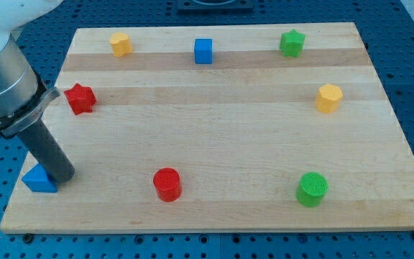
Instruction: Point at the yellow heart
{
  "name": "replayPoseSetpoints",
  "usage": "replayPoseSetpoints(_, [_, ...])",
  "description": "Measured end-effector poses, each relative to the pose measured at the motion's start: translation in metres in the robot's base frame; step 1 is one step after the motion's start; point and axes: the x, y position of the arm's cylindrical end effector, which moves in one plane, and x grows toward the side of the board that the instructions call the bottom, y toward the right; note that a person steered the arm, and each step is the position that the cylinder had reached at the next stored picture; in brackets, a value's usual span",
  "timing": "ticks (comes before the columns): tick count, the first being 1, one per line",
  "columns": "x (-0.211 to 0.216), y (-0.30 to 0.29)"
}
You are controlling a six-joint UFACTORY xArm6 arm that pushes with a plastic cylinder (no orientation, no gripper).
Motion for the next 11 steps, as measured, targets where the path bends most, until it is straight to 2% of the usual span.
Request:
replayPoseSetpoints(7, [-0.01,0.025])
replayPoseSetpoints(8, [-0.027,0.1])
replayPoseSetpoints(9, [-0.027,0.155])
replayPoseSetpoints(10, [-0.051,0.168])
replayPoseSetpoints(11, [-0.125,0.127])
